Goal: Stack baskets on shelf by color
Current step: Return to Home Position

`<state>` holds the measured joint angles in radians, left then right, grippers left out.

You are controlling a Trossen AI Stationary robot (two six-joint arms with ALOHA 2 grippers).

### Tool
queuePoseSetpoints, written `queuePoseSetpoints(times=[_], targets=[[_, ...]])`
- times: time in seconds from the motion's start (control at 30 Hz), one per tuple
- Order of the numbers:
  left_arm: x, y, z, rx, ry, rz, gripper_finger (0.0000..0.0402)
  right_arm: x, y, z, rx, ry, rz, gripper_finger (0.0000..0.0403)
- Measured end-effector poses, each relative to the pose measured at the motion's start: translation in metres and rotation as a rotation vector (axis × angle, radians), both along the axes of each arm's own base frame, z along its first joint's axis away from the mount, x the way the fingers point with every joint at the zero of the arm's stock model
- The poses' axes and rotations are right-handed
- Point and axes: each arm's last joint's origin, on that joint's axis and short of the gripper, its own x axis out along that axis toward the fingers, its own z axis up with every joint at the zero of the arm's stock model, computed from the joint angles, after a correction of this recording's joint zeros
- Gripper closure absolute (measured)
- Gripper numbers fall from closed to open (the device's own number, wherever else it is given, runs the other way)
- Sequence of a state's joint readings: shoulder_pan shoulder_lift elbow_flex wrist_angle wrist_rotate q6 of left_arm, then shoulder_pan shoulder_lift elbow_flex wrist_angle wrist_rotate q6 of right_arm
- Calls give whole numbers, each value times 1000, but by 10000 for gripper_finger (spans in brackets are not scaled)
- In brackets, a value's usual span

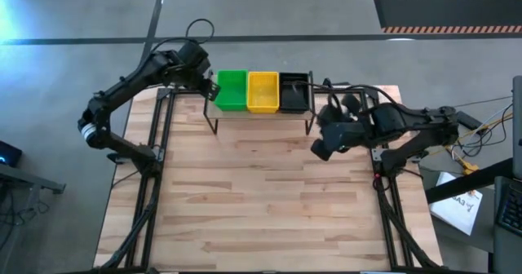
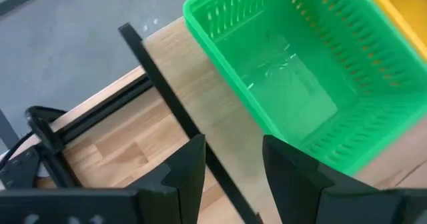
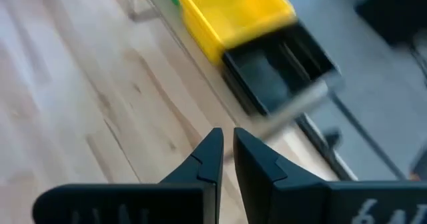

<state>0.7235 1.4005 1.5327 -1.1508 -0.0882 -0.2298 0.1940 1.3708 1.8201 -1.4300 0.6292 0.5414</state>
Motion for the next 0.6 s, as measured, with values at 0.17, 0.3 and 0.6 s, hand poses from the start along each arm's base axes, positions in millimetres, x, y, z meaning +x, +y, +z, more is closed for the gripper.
queuePoseSetpoints(times=[0.17, 0.3, 0.6], targets=[[-15, -20, 19, 47, -57, -32, 268, -31, -12, -27, 56, 40, -151, 374], [-25, -41, 34, 92, -121, -77, 268, -49, -11, -52, 189, -26, -49, 375], [-32, -83, 66, 229, -345, -226, 268, -69, -8, -120, 302, -444, 357, 394]])
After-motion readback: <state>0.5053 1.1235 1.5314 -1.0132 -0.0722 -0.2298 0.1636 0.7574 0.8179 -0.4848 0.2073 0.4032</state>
